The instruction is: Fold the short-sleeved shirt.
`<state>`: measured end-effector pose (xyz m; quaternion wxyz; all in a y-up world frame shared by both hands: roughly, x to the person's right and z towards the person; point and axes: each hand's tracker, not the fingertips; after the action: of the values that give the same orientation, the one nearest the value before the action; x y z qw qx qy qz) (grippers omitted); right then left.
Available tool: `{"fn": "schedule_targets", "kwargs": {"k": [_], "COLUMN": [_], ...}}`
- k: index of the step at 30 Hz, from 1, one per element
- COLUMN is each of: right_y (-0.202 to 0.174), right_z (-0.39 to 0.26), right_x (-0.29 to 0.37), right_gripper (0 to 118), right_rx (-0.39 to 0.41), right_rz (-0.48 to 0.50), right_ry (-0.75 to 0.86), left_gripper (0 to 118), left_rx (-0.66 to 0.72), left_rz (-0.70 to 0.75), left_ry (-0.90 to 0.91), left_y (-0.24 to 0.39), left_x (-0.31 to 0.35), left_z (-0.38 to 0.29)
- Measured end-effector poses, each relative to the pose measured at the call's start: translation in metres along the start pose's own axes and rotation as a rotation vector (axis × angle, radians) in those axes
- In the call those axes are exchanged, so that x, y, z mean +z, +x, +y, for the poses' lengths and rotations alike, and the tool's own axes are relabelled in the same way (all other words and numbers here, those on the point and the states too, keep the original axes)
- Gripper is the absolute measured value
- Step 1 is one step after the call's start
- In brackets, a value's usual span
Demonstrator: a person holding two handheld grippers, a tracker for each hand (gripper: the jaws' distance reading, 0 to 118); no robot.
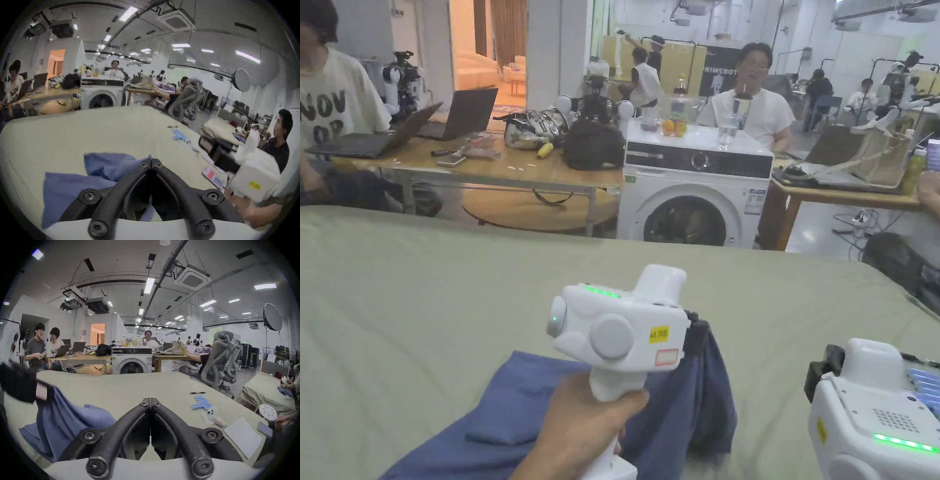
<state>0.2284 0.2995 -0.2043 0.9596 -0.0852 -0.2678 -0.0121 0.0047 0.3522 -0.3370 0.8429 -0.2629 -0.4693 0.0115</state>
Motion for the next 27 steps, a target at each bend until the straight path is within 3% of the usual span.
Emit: {"fn": "schedule_targets", "kwargs": {"k": [4,7,13,18,20,22,27], "right_y": [0.008,0.005,-0.018,-0.043,-0.055,-0.063,-0.079], "right_z": [-0.012,-0.016,-0.012,-0.007,-0.008,-0.01,-0.015], "right_x": [-0.003,-0.003,0.002,0.011,0.012,0.013,0.007], "right_gripper": [0,0,0,0,0,0,0], "right_rx": [0.012,0.008,0.001,-0.006,-0.005,0.0,0.004], "right_rz": [-0.012,0.001,0.068,0.126,0.151,0.165,0.197], "right_ry": [-0.034,-0.053,-0.053,-0.043,-0.046,-0.051,-0.074], "left_gripper": [0,35,46,42,0,0,0], "left_rx": [0.03,0.06,0.055,0.098,0.085,0.077,0.236], "left_rz": [-0.023,-0.032,0.048,0.231,0.328,0.404,0.467], "left_ry": [-0.071,-0.123,-0.039,0.1,0.093,0.1,0.059], "left_y": [0.004,0.001,-0.005,-0.019,-0.029,-0.04,-0.088], "left_x": [-0.016,-0.017,0.026,0.077,0.089,0.098,0.12], "left_z": [-0.039,-0.054,-0.066,-0.094,-0.107,-0.117,-0.123]}}
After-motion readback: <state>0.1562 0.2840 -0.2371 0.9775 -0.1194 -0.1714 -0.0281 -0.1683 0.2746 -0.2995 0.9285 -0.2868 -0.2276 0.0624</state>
